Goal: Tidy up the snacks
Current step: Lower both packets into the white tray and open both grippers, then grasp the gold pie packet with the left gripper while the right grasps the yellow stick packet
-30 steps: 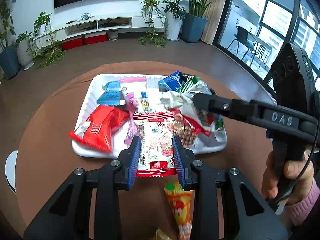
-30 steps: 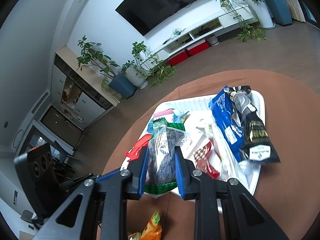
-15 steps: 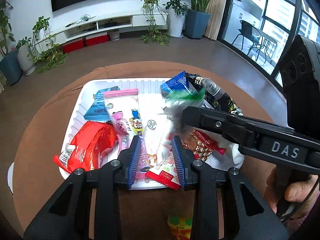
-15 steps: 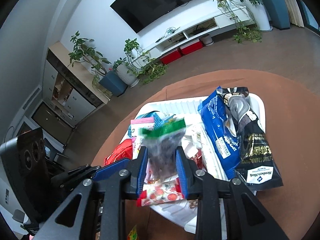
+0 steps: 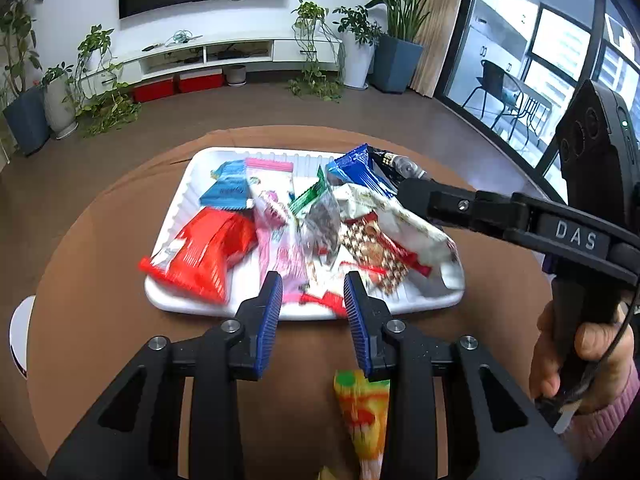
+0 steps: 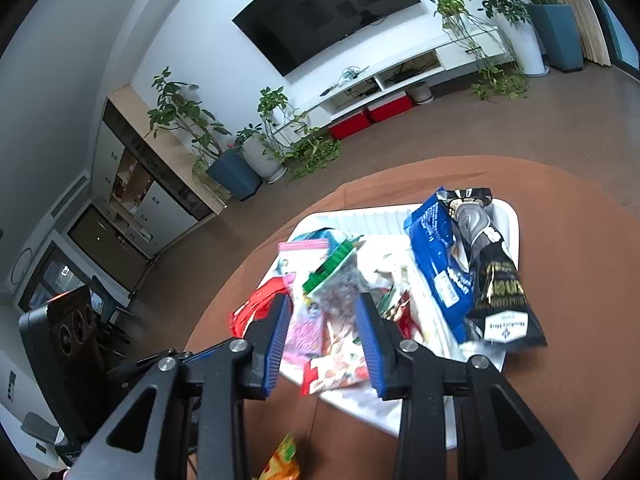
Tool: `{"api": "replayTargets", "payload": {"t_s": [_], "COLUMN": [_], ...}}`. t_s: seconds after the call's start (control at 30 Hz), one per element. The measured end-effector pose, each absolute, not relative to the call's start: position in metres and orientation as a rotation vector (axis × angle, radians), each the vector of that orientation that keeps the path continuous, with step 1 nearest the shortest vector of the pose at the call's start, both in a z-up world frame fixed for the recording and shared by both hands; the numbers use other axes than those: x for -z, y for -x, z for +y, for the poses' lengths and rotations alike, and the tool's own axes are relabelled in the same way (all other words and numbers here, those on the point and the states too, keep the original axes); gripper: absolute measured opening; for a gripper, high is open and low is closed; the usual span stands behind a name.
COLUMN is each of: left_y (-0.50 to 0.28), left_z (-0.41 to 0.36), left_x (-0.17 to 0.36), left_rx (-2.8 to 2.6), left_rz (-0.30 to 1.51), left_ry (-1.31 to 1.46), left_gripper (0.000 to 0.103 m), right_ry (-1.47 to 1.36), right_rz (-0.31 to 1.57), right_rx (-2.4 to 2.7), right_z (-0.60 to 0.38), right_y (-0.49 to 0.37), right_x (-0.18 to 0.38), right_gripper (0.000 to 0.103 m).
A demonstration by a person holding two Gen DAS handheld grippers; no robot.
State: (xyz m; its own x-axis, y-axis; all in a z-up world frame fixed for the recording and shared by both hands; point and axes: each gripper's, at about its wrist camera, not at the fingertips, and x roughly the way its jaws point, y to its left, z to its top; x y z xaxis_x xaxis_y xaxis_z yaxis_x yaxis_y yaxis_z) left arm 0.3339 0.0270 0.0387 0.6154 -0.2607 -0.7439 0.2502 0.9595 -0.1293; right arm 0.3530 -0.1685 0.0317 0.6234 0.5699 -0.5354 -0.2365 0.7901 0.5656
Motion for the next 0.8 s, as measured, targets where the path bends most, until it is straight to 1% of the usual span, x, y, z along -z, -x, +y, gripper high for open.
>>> {"api": "replayTargets", "payload": {"t_s": [0.23,0.5,0.57,0.63,0.8], "left_y": [-0.280,-0.214,-0.201,-0.190,-0.172], "left_z": [0.048,0.066,0.068,0.069,0.062], "left_x": [-0.042,-0.023,-0.017,-0.010,0.002], "left_rx": [0.280,0.298,0.321,0.339,0.396], "left_rz": [0.864,0.899,0.909,0.918,0.931], "left_ry": [0.011,-0.001,-0.017,-0.049,-0.181], "left_gripper": [0.030,0.031,0.032,0.039,0.039], "right_ry": [-0.449,-0.393,-0.381,-0.364,-0.338], "right_rz": [0.753,0.815,0.839,0.864,0.898], "right_rx": [-0.498,-0.520,-0.522,-0.524,-0.532], "right_z": [-0.161,-0.136,-0.129,-0.122,-0.109], "right_y": [-0.298,-0.240,-0.231,-0.224,-0.215], "right_x": [-0.038,-0.018,-0.010,-0.002,0.011], "right_gripper": [0.046,0.046,0.047,0.047,0.047]}}
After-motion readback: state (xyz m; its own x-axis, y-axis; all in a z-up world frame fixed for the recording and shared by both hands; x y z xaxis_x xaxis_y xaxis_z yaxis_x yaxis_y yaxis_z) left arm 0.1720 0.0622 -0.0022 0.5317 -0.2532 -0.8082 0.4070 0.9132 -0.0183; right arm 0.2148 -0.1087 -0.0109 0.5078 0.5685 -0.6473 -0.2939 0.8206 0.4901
